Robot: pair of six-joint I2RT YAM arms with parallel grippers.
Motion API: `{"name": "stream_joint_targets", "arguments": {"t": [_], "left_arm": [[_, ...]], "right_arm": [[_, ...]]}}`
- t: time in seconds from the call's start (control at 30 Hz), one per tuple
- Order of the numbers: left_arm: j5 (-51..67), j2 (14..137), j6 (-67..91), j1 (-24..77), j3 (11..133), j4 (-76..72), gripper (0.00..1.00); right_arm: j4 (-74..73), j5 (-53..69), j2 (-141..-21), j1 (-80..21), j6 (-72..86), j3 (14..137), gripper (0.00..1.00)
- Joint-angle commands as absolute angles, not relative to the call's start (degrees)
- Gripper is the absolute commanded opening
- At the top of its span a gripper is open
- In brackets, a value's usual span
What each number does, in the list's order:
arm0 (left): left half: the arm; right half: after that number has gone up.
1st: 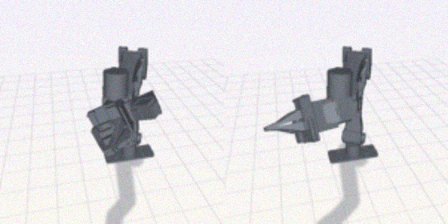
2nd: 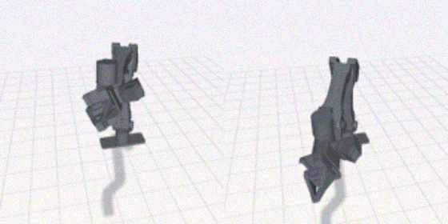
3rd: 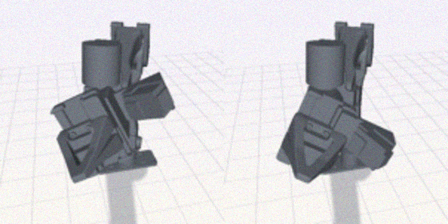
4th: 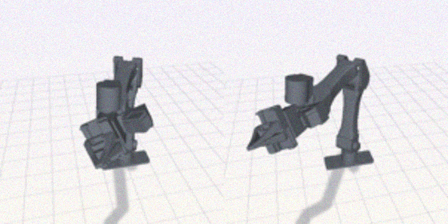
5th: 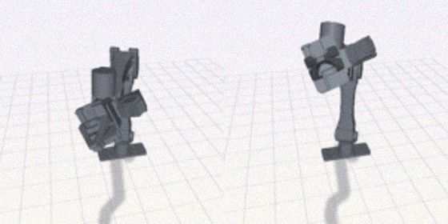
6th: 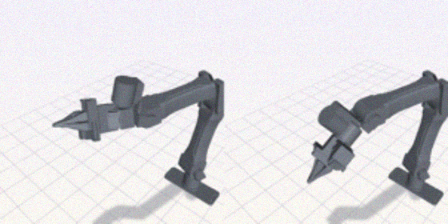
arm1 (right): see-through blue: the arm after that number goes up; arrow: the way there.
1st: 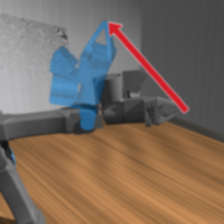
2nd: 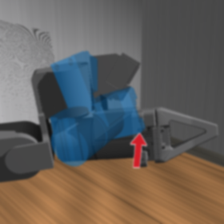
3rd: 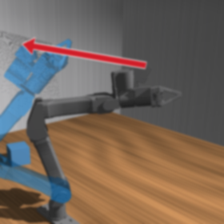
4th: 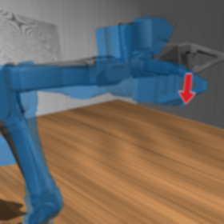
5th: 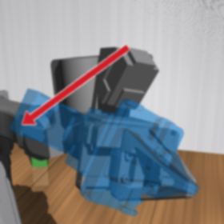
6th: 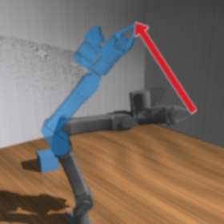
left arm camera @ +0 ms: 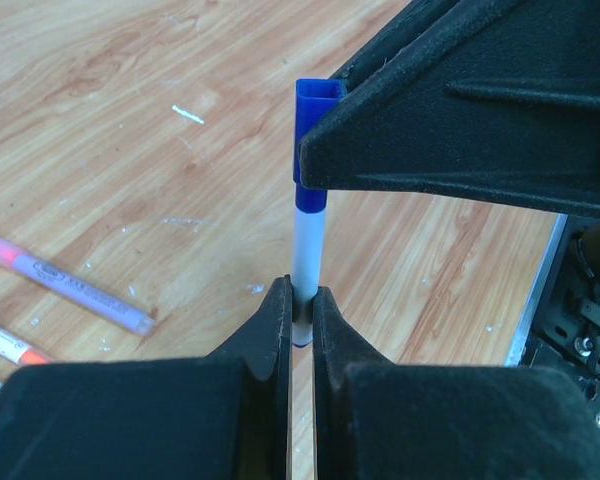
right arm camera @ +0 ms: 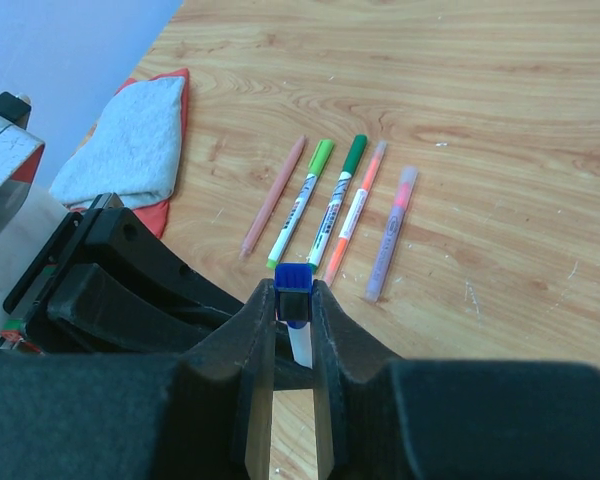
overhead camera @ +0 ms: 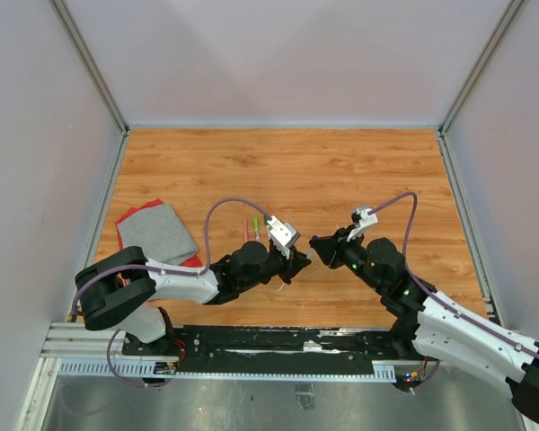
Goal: Insert the pens into the pen caps
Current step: Insert the pen cap onto the pen, then place the pen at the center of the board.
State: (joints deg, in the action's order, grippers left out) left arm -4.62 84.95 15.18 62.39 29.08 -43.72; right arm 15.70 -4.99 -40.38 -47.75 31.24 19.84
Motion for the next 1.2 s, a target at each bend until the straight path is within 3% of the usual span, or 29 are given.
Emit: {"name": "stream_joint_targets", "arguments": {"t": [0.0,0.73,0.93,1.17], "left_arm": [[-7.87,83.42,14.33,61.57,31.73,-50.27,0.01],[-8.53,84.00,15.16,61.61,32.23,-49.62,0.01],[-8.60,84.01,15.29,61.61,32.26,-49.57,0.01],[-8.57,83.76,15.31,61.61,32.11,-49.66,0.00]], "right_arm": [[11.98,-4.27,-38.93,-49.86,30.24,22.99,0.13],[3.51,-11.41,-26.27,-49.87,29.59,22.02,0.51],[7.52,-10.54,-24.57,-49.84,32.20,18.12,0.52],[19.22,-8.57,-27.74,-49.86,36.75,13.38,0.46]]}}
